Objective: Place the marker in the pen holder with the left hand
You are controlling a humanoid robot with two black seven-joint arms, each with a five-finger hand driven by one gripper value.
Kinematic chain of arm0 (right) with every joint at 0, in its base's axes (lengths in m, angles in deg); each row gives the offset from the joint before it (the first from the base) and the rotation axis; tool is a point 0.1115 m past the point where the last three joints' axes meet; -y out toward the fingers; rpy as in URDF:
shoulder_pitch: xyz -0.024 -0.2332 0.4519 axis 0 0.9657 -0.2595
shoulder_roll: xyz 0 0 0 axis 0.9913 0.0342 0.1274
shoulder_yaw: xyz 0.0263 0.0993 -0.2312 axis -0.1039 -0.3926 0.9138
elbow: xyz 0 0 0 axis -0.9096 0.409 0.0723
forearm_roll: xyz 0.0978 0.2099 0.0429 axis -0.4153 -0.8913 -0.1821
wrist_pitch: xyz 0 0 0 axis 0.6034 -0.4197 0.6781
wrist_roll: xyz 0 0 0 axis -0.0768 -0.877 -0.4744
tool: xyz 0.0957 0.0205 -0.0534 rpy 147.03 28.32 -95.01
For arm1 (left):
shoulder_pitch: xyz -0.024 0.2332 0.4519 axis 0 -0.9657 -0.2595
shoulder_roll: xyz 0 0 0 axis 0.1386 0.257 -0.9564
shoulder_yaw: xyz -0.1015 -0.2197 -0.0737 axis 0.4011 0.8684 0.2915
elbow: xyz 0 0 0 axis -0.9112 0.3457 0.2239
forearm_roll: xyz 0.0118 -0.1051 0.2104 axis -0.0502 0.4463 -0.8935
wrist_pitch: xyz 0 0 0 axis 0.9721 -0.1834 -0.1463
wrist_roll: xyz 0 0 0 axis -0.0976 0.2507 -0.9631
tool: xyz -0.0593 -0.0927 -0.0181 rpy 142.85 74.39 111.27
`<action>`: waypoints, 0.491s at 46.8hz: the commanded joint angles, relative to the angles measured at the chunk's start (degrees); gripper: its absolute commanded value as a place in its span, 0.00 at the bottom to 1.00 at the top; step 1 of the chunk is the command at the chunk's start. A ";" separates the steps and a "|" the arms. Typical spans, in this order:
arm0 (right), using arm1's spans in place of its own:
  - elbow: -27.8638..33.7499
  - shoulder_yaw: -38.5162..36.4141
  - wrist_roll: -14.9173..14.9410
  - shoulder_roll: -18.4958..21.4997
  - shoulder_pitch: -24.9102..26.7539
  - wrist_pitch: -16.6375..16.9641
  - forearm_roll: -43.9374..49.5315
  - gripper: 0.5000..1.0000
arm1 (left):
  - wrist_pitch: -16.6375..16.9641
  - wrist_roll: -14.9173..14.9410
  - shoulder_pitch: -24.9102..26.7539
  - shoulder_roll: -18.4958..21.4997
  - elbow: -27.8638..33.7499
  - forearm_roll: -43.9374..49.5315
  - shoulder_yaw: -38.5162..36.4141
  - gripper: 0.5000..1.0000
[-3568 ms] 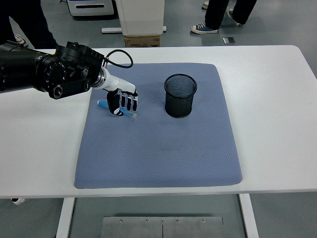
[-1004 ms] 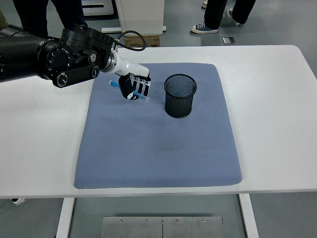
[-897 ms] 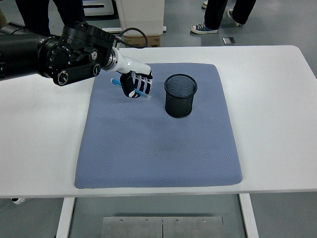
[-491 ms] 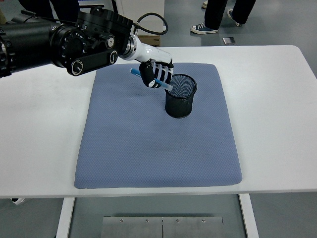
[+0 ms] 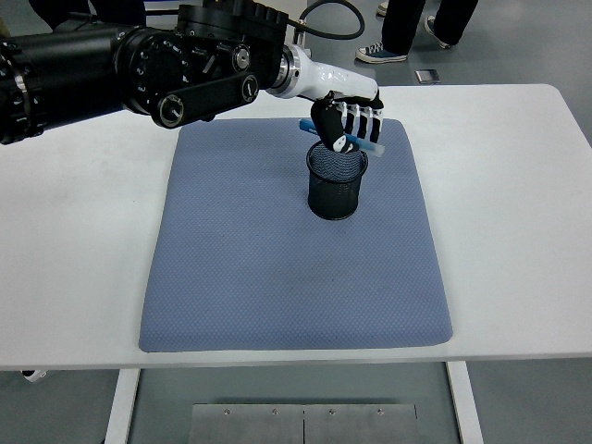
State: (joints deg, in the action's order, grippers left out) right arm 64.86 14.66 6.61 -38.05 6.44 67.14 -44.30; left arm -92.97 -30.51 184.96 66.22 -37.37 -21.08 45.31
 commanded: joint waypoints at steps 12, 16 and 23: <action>0.00 0.00 0.01 0.00 -0.01 0.00 0.00 1.00 | 0.69 -0.13 -2.11 -0.11 0.09 9.03 0.15 0.00; 0.00 0.00 0.01 0.00 -0.01 0.00 0.00 1.00 | 0.86 -0.30 -3.17 -0.11 0.01 11.14 0.15 0.00; 0.00 0.00 0.01 0.00 -0.01 0.00 0.00 1.00 | 2.79 -0.48 -4.40 -0.11 0.01 15.09 0.15 0.00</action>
State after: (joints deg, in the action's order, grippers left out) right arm 64.86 14.63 6.63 -38.05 6.44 67.13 -44.30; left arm -91.31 -31.00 181.02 66.11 -37.35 -7.50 45.50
